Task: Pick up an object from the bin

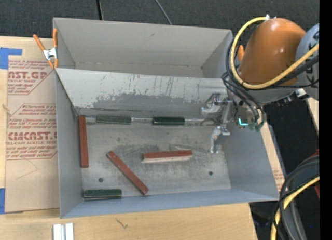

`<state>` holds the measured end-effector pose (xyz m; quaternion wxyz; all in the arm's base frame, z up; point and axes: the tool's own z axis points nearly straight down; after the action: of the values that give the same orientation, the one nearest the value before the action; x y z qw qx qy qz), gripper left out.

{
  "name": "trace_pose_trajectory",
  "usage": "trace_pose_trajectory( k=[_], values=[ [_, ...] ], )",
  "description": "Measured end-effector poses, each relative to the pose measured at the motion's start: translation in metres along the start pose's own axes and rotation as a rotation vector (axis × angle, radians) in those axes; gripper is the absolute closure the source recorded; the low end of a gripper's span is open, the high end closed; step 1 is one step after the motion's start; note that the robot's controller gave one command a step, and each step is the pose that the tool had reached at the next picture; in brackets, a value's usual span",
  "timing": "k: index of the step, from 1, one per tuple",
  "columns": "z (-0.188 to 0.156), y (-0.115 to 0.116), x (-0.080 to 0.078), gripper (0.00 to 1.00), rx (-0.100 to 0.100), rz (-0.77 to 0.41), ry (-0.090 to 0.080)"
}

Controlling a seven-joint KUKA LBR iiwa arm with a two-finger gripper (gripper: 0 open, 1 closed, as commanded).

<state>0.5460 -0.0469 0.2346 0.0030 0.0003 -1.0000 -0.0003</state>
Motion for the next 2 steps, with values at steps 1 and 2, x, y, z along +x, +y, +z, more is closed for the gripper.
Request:
trace_pose_trajectory(
  k=[1,2],
  values=[
    [-0.004,0.0,-0.001,0.0,0.001,0.0,-0.008],
    [0.042,0.006,-0.004,0.0,0.002,-0.06,-0.014]
  ],
)
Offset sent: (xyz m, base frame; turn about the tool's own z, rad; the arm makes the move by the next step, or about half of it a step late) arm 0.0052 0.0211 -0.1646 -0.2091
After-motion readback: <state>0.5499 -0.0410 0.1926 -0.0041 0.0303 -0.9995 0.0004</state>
